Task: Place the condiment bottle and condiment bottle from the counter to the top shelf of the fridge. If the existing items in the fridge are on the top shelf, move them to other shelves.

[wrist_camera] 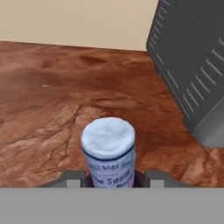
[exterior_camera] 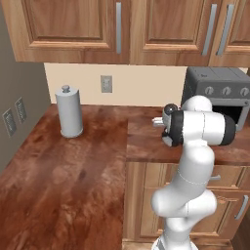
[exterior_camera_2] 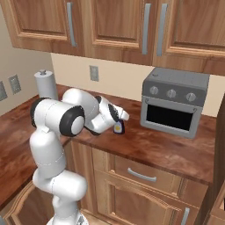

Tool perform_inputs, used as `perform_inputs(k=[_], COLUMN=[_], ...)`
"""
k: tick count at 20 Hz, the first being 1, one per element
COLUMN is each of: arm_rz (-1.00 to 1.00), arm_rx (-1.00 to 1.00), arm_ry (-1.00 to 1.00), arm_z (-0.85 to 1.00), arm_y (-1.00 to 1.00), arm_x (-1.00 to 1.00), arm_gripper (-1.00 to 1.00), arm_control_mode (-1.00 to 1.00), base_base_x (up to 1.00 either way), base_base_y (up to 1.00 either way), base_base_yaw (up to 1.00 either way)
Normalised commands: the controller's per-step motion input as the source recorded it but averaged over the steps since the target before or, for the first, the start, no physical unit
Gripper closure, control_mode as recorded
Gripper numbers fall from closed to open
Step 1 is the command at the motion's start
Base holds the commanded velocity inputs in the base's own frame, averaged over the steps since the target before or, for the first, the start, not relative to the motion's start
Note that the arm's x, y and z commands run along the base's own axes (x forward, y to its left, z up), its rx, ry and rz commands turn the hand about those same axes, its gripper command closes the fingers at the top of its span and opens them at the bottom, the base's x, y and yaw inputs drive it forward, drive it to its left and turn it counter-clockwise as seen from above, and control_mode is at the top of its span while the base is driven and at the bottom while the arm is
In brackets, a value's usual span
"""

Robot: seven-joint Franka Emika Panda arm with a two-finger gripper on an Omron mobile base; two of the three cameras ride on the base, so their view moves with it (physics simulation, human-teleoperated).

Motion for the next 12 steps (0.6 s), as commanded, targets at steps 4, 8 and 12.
perform_inputs(k=[4,8,12], arm_rz=[0.0,0.0,0.0], arm_rx=[0.0,0.0,0.0], arm_ry=[0.0,0.0,0.0], arm_z=[0.0,0.23,0.73], arm_y=[0.0,0.0,0.01], arm_x=[-0.05,-0.4,-0.8], arm_gripper=[1.0,1.0,1.0], arm_control_mode=[-1.0,-1.0,-1.0], base_base_x=[0.0,0.0,0.0], base_base_y=[0.0,0.0,0.0], base_base_yaw=[0.0,0.0,0.0])
